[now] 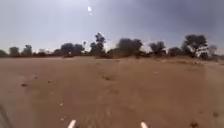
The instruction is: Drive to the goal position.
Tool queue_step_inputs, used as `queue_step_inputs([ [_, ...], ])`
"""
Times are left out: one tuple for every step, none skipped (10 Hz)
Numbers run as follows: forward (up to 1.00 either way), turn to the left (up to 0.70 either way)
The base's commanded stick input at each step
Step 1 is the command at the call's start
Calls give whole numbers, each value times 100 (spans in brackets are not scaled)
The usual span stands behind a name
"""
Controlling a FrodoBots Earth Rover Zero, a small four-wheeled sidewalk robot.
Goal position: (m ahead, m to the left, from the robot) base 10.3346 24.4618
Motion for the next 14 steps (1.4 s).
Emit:
queue_step_inputs([
  [70,0],
  [70,0],
  [70,0],
  [70,0],
  [70,0],
  [70,0],
  [70,0],
  [70,0],
  [70,0],
  [70,0],
  [70,0],
  [70,0],
  [70,0],
  [70,0],
])
